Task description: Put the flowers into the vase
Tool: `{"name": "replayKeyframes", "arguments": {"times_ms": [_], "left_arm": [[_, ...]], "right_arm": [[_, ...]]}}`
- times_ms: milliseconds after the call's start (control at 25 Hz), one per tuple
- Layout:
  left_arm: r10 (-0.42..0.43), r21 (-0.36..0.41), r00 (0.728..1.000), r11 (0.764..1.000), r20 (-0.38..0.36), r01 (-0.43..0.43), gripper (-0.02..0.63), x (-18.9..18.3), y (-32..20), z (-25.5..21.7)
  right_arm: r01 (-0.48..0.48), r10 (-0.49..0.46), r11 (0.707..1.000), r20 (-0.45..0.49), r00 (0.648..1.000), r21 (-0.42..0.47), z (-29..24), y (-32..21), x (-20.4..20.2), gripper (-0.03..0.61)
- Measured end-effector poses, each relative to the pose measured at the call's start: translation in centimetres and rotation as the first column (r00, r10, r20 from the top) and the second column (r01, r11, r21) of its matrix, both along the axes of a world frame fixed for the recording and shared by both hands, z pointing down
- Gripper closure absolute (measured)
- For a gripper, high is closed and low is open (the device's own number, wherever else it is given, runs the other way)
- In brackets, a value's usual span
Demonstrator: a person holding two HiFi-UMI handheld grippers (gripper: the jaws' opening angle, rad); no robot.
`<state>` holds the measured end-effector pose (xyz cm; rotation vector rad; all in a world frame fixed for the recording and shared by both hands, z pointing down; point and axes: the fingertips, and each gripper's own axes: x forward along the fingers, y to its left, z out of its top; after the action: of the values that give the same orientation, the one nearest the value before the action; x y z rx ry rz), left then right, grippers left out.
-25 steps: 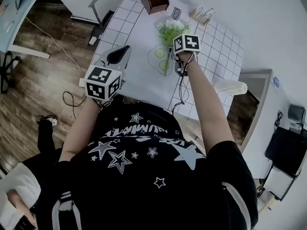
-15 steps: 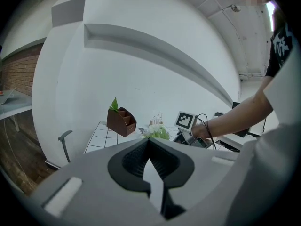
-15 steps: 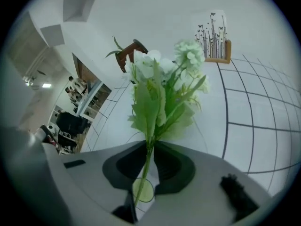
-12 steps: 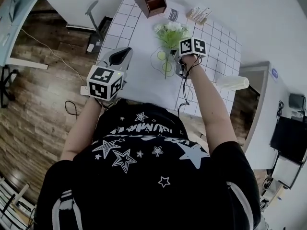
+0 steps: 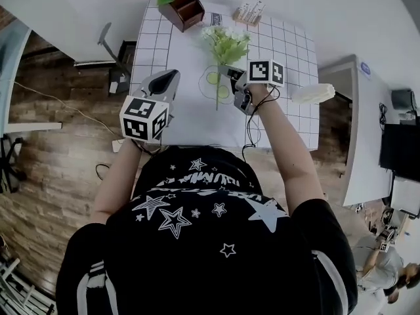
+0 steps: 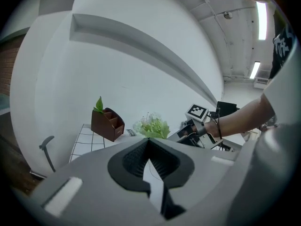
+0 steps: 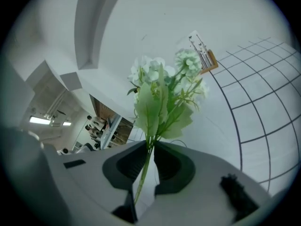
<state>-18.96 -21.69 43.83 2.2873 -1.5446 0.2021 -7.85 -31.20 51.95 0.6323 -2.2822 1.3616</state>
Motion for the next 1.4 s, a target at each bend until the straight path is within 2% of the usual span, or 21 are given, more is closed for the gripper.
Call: {"name": "replayKeyframes", "arguments": {"times_ms": [160,320,440,520,680,880,1040,1400], "left_arm": [[0.074,0.011,0.997,0.997,-0.016,-0.074,0.604,1.2,-0.4,-0.2],[0.147,0.021,0.989,0.989,-0.026,-0.147,0.604,2.5,-0.3,-0.3],[0.238,0.028,0.971,0.971,-0.033,-0.238,0.604,4.0,-0.1,-0.3],[0.283,0.033,0.958,0.959,-0.034,-0.282,0.604,4.6,0.1,-0.2],[0.31,0.043,0.95,0.95,-0.033,-0.309,0.604,4.8,0.3,-0.5],[0.345,0.048,0.938,0.938,-0.035,-0.343,0.604,5.9,0.6,-0.9],[0.351,0.065,0.936,0.935,-0.03,-0.349,0.604,8.3,-0.2,-1.9],[0.305,0.122,0.952,0.945,0.003,-0.303,0.604,14.5,-3.0,-4.6]], "right_arm": [[-0.034,0.027,0.993,0.066,0.997,0.109,-4.0,0.7,0.4,0.523],[-0.075,0.049,0.965,0.109,0.993,0.251,-9.0,1.6,1.0,0.523],[-0.145,0.111,0.925,0.116,0.987,0.351,-11.8,2.8,2.6,0.523],[-0.152,0.125,0.888,0.09,0.988,0.434,-13.4,3.5,3.4,0.523],[-0.145,0.119,0.821,0.083,0.989,0.553,-16.4,4.4,4.1,0.523],[-0.2,0.185,0.778,0.086,0.979,0.595,-18.8,4.4,6.5,0.523],[-0.225,0.201,0.747,0.11,0.973,0.626,-20.9,3.9,9.6,0.523],[-0.225,0.139,0.711,0.182,0.974,0.666,-24.3,1.0,16.3,0.523]]}}
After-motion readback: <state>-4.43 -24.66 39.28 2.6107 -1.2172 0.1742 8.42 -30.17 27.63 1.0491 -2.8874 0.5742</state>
